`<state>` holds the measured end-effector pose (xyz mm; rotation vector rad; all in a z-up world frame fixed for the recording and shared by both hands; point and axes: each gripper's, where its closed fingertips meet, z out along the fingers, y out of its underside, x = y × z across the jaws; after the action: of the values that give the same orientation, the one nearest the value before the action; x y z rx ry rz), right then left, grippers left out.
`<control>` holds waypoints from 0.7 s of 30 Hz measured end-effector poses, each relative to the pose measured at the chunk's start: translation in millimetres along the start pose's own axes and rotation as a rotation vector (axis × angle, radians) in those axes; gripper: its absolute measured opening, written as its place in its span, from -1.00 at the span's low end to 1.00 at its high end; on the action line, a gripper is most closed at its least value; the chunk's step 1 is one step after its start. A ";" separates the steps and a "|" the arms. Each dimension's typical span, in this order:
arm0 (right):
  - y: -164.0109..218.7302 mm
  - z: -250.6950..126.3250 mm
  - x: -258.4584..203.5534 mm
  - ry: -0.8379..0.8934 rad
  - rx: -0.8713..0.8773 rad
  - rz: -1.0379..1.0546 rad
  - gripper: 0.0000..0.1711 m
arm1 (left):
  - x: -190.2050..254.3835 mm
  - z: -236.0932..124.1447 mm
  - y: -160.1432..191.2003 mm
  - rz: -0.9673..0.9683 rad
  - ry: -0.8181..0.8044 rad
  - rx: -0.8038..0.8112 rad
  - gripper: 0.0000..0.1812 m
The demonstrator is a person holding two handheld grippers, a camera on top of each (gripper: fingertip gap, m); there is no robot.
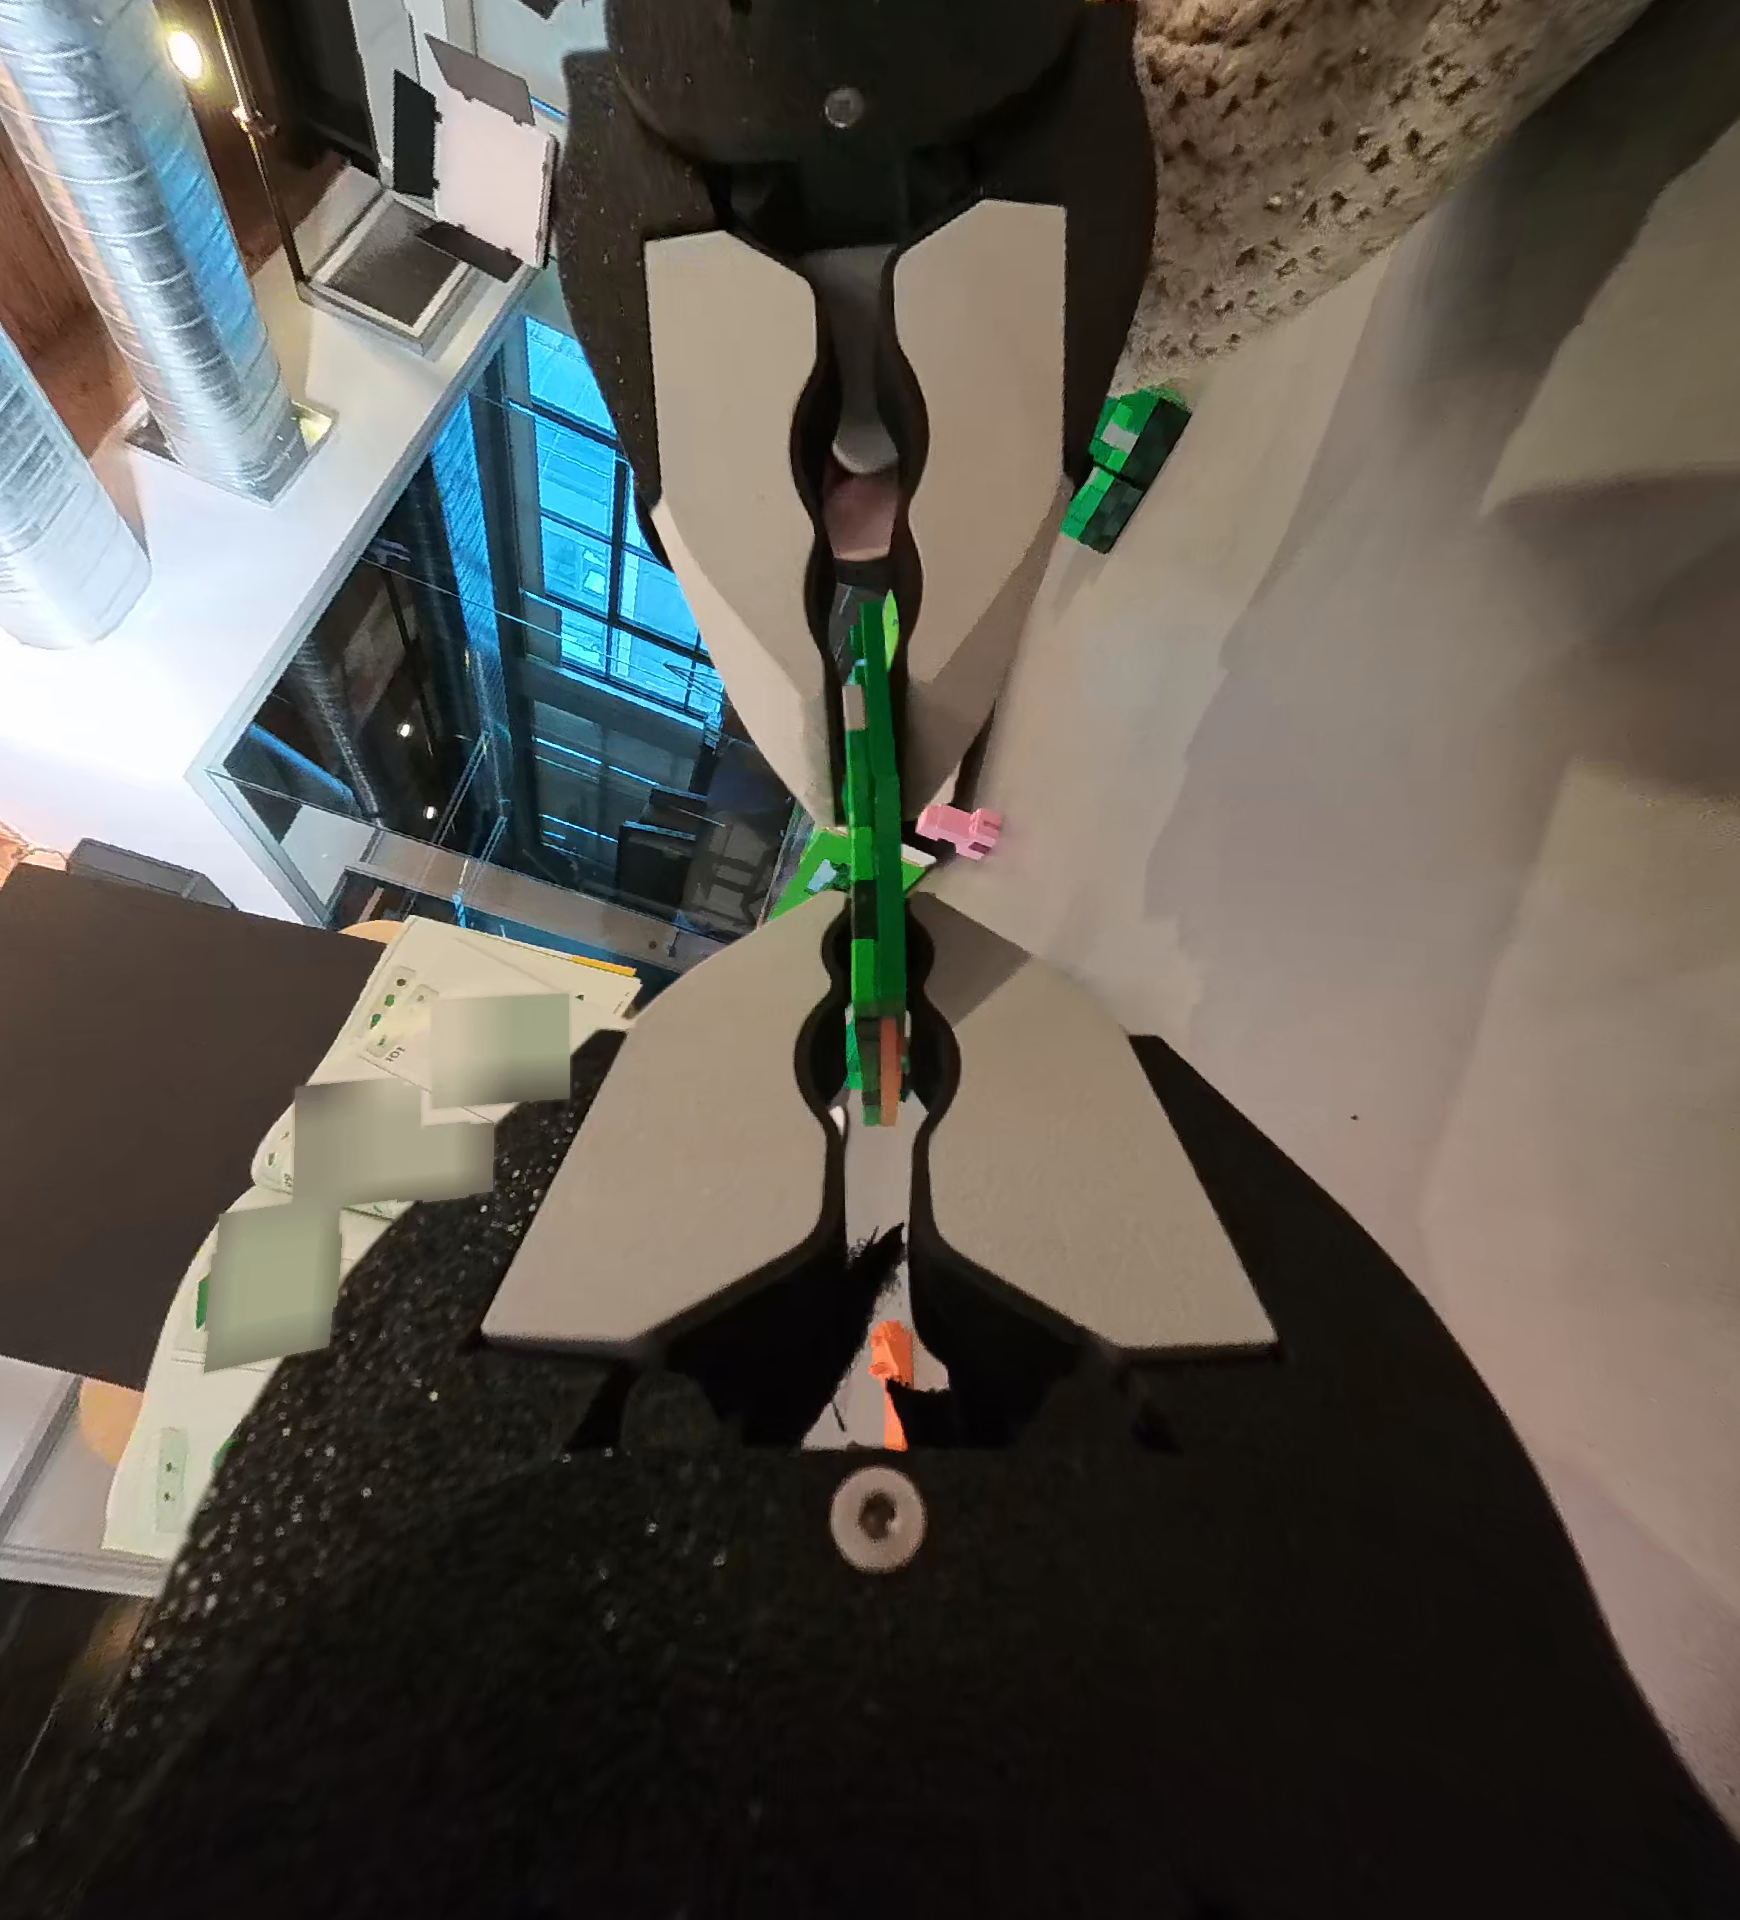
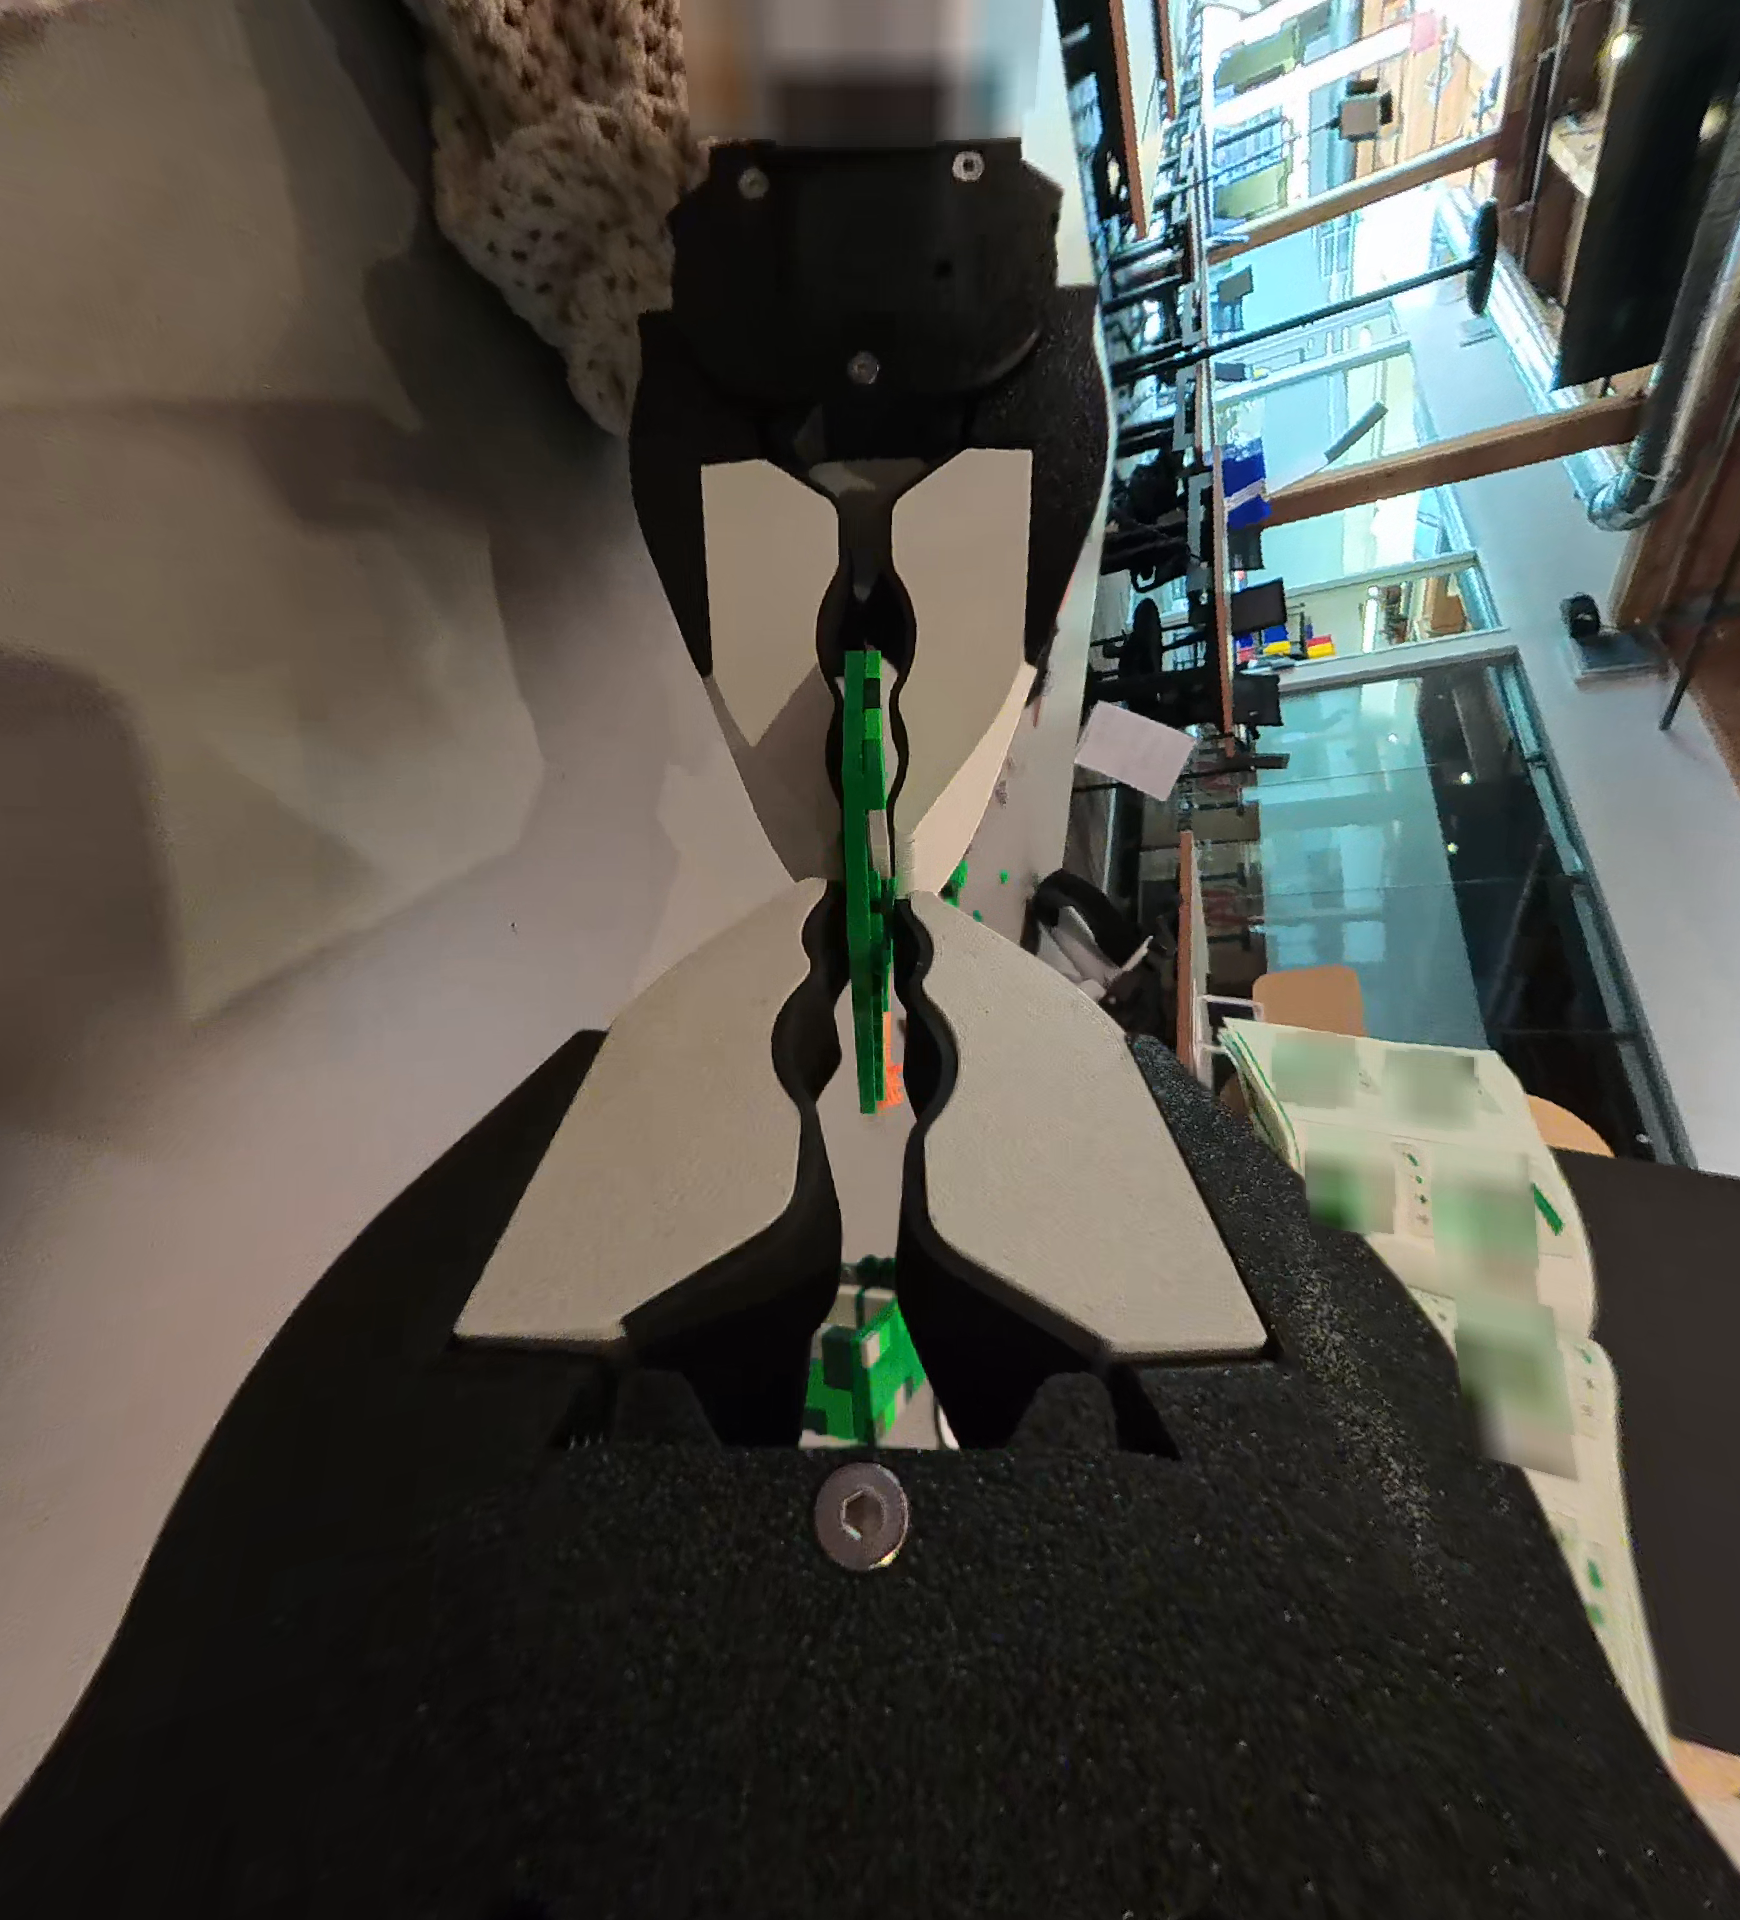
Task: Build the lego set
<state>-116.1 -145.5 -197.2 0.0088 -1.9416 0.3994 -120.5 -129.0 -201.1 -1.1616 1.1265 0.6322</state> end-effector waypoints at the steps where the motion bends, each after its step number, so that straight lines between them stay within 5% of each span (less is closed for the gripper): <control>1: 0.5 0.1 -0.4 -0.009 -0.005 0.009 -0.92 | 0.6 0.3 0.3 -0.007 0.005 -0.001 -0.94; 11: 3.7 0.8 -8.4 -0.068 -0.042 -0.009 -0.93 | 9.5 2.5 1.9 -0.028 0.050 -0.002 -0.93; 18: 4.9 1.3 0.3 -0.053 0.013 0.175 -0.79 | 1.6 0.1 -2.0 -0.035 0.006 0.025 -0.94; 21: 4.2 1.5 -2.3 -0.049 0.025 0.119 -0.92 | 2.3 -0.2 -2.6 -0.043 0.015 0.031 -0.93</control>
<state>-117.3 -142.4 -200.9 -0.0813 -1.9911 0.5061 -117.5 -130.5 -202.2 -1.1630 1.1172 0.5720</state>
